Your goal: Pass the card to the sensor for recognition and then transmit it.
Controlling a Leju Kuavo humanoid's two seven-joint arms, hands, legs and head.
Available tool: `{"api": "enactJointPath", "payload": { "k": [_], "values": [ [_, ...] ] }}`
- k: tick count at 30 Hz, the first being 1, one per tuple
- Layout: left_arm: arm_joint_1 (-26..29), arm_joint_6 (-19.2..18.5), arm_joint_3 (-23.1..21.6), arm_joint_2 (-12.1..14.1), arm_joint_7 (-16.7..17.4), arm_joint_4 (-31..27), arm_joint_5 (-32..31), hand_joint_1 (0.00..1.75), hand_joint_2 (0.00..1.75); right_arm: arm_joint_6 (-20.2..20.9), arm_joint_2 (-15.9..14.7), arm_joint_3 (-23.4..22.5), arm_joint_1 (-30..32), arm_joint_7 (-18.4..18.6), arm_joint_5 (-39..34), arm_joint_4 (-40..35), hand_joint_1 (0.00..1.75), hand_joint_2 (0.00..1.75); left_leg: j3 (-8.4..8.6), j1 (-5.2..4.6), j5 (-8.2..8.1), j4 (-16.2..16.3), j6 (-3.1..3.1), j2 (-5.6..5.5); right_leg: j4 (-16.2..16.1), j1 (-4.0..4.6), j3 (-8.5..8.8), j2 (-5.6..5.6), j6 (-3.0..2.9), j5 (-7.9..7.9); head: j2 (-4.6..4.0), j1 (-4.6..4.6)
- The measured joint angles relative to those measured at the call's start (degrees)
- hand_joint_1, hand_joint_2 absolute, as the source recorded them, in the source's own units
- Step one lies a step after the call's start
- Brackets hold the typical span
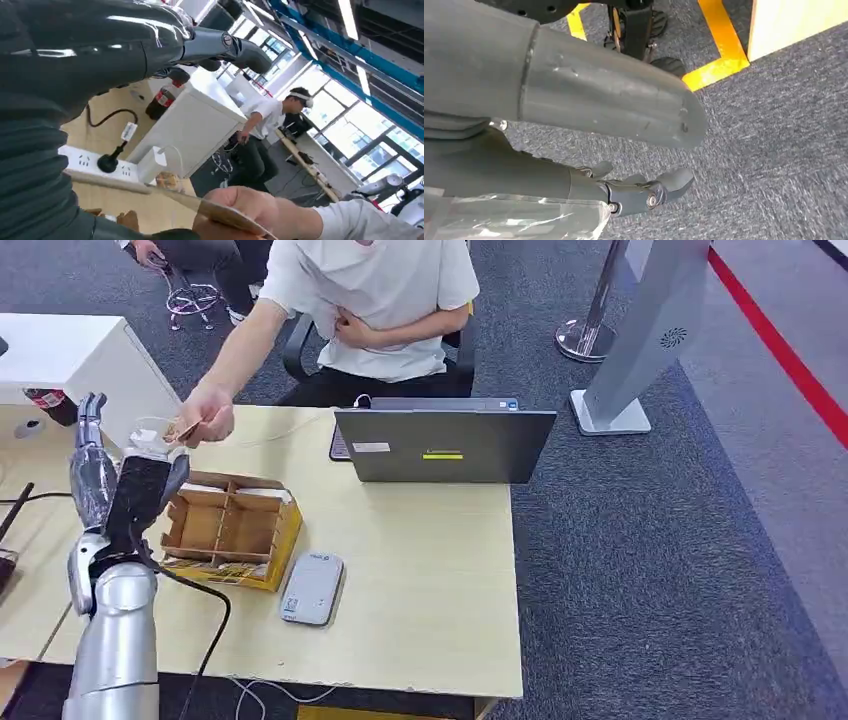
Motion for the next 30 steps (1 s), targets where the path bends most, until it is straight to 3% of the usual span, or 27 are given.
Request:
{"api": "enactJointPath", "payload": {
  "k": [24, 30],
  "values": [
    [-17.01, 8.25, -20.07, 12.00, 16.66, 13.36, -37.37, 1.75, 1.75, 0.55, 1.20, 1.46, -1.13, 1.57, 5.75, 0.61, 0.00, 0.00, 0.00, 0.00, 0.03, 0.00, -0.04, 0.05, 0.06, 0.00, -0.01, 0.05, -0.02, 0.02, 0.00, 0.00],
    [-15.46, 8.70, -22.11, 12.24, 15.65, 11.59, -36.25, 1.75, 1.75, 0.33, 1.29, 1.46, -0.89, 1.42, 5.97, 0.68, 0.00, 0.00, -0.02, 0.00, 0.03, 0.00, -0.04, 0.05, 0.06, 0.00, -0.01, 0.06, -0.01, 0.01, 0.00, 0.02]
  ]
}}
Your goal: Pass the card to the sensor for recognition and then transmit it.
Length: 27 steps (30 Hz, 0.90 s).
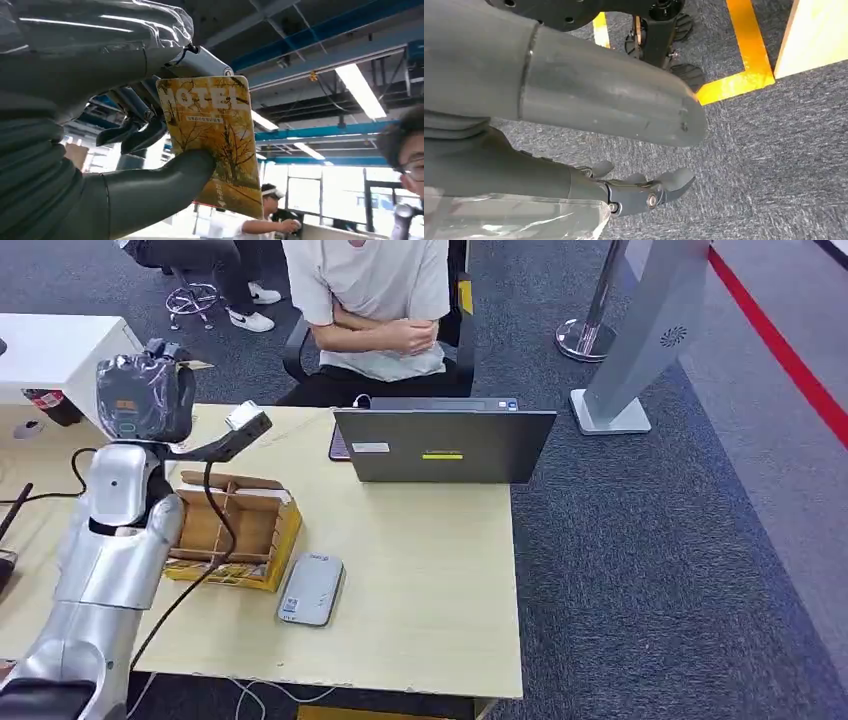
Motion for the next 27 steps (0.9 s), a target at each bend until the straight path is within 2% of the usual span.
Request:
{"api": "enactJointPath", "payload": {
  "k": [2, 4, 6, 11, 13, 15, 19, 22, 27],
  "values": [
    [1.73, -1.25, -0.74, -0.09, -0.06, -2.28, 0.46, 1.75, 1.75, -0.11, 0.11, -0.02, 0.12, -0.07, -0.09, 0.07, 0.00, 0.00, 0.01, -0.02, -0.01, 0.00, 0.00, 0.02, 0.00, 0.00, 0.00, 0.02, 0.00, 0.00, 0.00, 0.00],
    [5.49, -4.06, -2.42, -0.13, 0.26, -8.96, 0.35, 1.75, 1.75, -0.17, 0.33, -0.20, 0.44, -0.09, -0.30, 0.07, 0.00, 0.00, 0.02, -0.03, -0.02, 0.00, 0.02, 0.07, -0.01, -0.01, -0.03, 0.09, 0.01, -0.01, 0.00, -0.04],
    [7.60, -5.33, -4.21, -0.37, 0.31, -12.47, 0.20, 1.75, 1.75, -0.20, 0.42, -0.39, 0.76, -0.09, -0.46, 0.09, 0.00, 0.00, -0.10, 0.00, -0.02, 0.00, 0.02, -0.07, -0.03, 0.00, -0.05, -0.10, 0.02, -0.02, 0.00, 0.06],
    [9.24, -5.81, -4.98, -0.39, 0.53, -16.02, 0.33, 1.75, 1.75, -0.20, 0.44, -0.55, 0.89, -0.07, -0.55, 0.09, 0.00, 0.00, -0.07, 0.00, -0.01, 0.00, 0.01, 0.02, -0.02, -0.01, -0.04, -0.03, 0.01, -0.01, 0.00, 0.07],
    [11.18, -5.99, -5.57, -0.37, -0.70, -18.06, 0.00, 1.75, 1.75, -0.33, 0.52, -0.70, 0.84, -0.07, -1.20, 0.09, 0.00, 0.00, -0.02, -0.01, -0.01, -0.01, 0.01, 0.05, 0.01, -0.01, 0.02, 0.00, 0.00, -0.01, 0.00, 0.04],
    [16.54, -6.54, -7.28, -0.37, -0.43, -23.46, -2.15, 1.75, 1.75, -0.44, 0.92, -1.40, 0.99, -0.11, -1.86, 0.09, 0.00, 0.00, 0.10, -0.04, -0.08, -0.02, 0.03, 0.21, 0.00, -0.01, 0.03, 0.18, 0.01, -0.02, 0.00, -0.02],
    [26.63, -6.12, -11.91, -0.22, 2.90, -31.01, -5.55, 1.75, 1.75, -0.44, 1.57, -2.80, 1.44, -0.48, -2.67, 0.07, 0.00, 0.00, -0.01, -0.02, -0.18, -0.03, 0.04, 0.19, -0.03, -0.01, -0.05, 0.17, 0.05, -0.07, 0.00, 0.11],
    [32.14, -6.07, -12.61, 0.24, 4.17, -33.41, -6.19, 1.75, 1.75, -0.98, 2.18, -3.58, 1.75, -0.35, -2.86, -0.09, 0.00, 0.00, 0.01, -0.01, -0.22, -0.03, 0.00, 0.18, -0.04, -0.01, -0.05, 0.15, 0.06, -0.14, 0.00, 0.09],
    [37.81, -9.87, -12.61, 0.81, 4.85, -33.83, -5.51, 1.75, 1.75, -1.33, 2.73, -4.65, 1.88, 0.30, -2.62, -0.22, 0.00, 0.00, 0.02, 0.00, -0.18, -0.04, 0.00, 0.16, -0.03, -0.01, -0.01, 0.12, 0.08, -0.16, 0.00, 0.09]
  ]
}}
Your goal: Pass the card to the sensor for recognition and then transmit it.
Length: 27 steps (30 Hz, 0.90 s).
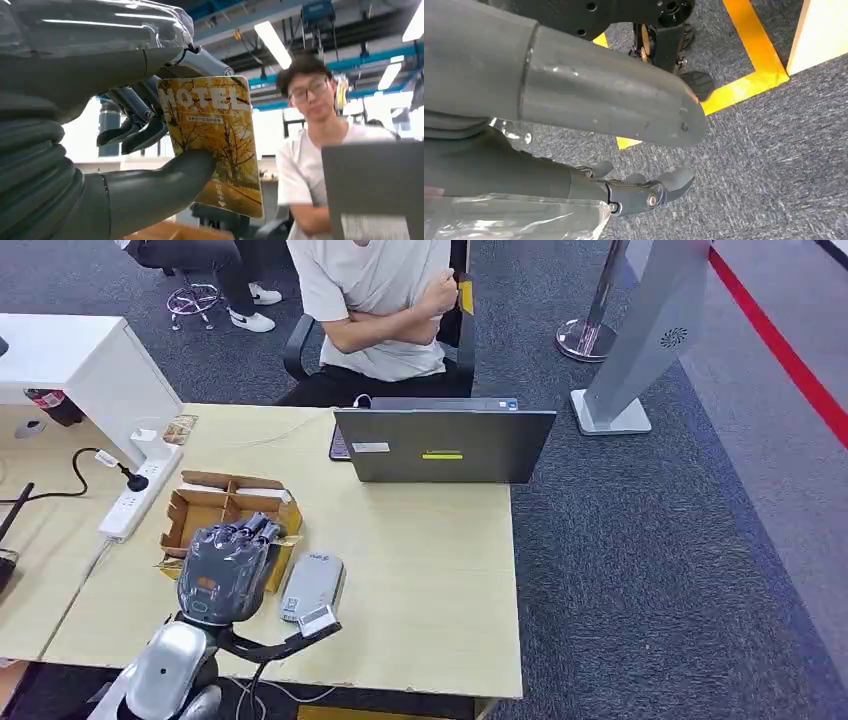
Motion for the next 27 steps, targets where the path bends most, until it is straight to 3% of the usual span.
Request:
{"api": "enactJointPath", "payload": {
  "k": [10, 27],
  "values": [
    [2.70, -4.53, 0.04, 0.18, 2.65, 1.88, -0.77, 1.75, 1.75, 0.24, 0.48, -0.46, 0.00, 0.66, 1.20, -0.26, 0.00, 0.00, 0.00, -0.01, 0.03, 0.01, 0.03, -0.08, 0.00, 0.00, 0.03, -0.06, 0.01, 0.02, 0.00, -0.02],
    [-1.41, -7.55, -0.85, -1.79, 2.45, 9.18, -0.59, 1.75, 1.75, 1.14, 0.64, -0.81, -0.18, 0.52, 2.67, -0.57, 0.00, 0.00, 0.01, -0.01, 0.03, 0.02, 0.03, -0.10, 0.00, 0.00, 0.03, -0.07, 0.00, 0.03, 0.00, 0.00]
  ]
}}
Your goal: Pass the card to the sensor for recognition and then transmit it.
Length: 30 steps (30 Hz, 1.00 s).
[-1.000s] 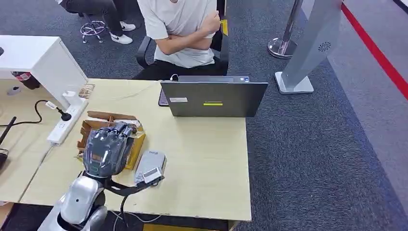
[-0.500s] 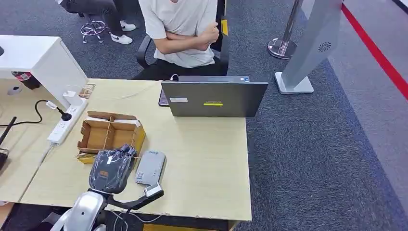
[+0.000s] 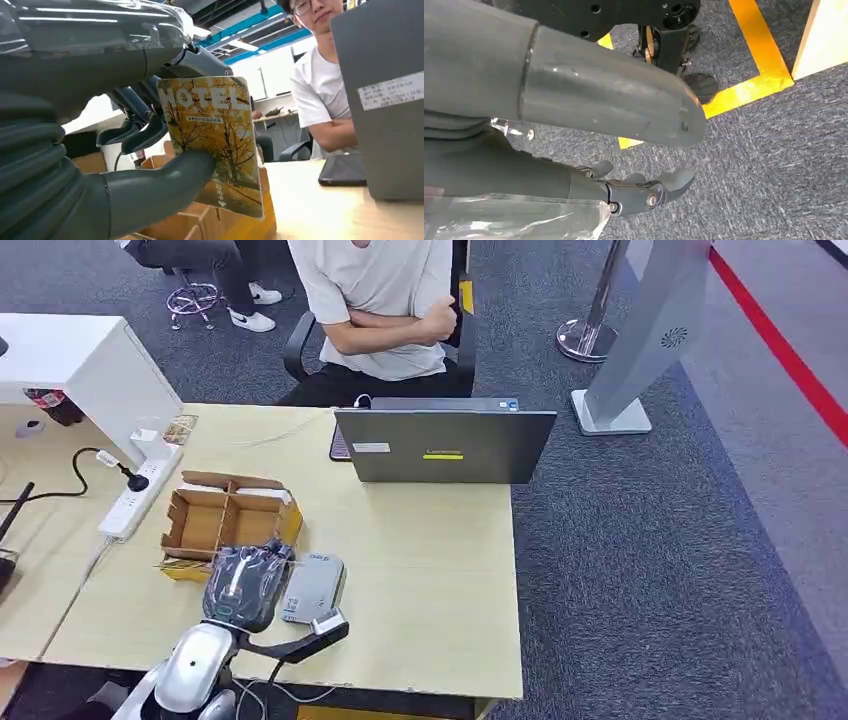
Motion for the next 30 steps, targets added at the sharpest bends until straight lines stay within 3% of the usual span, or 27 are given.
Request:
{"api": "enactJointPath", "payload": {
  "k": [25, 28, 30],
  "values": [
    [-1.62, -6.27, -0.35, 0.02, 1.01, 9.77, 5.44, 1.75, 1.75, -0.15, 0.61, -0.42, -0.23, 0.94, 2.54, 0.00, 0.00, 0.00, 0.04, 0.00, 0.00, -0.01, 0.00, -0.04, 0.00, 0.00, 0.06, -0.05, 0.00, 0.00, 0.00, 0.00],
    [-1.86, -6.12, -0.35, 0.09, 0.72, 10.07, 5.86, 1.75, 1.75, -0.15, 0.61, -0.42, -0.25, 1.14, 2.58, 0.00, 0.00, 0.00, 0.06, 0.00, 0.03, -0.01, 0.03, -0.04, 0.00, 0.00, 0.09, -0.06, -0.01, 0.01, 0.00, 0.00],
    [-1.96, -3.75, -0.35, 0.04, -0.18, 10.12, 5.99, 1.75, 1.75, -0.15, 0.61, -0.48, -0.27, 1.11, 2.58, 0.00, 0.00, 0.00, 0.07, 0.01, 0.06, 0.00, -0.01, -0.03, 0.00, 0.00, 0.07, -0.06, -0.04, 0.03, 0.00, 0.00]
  ]
}}
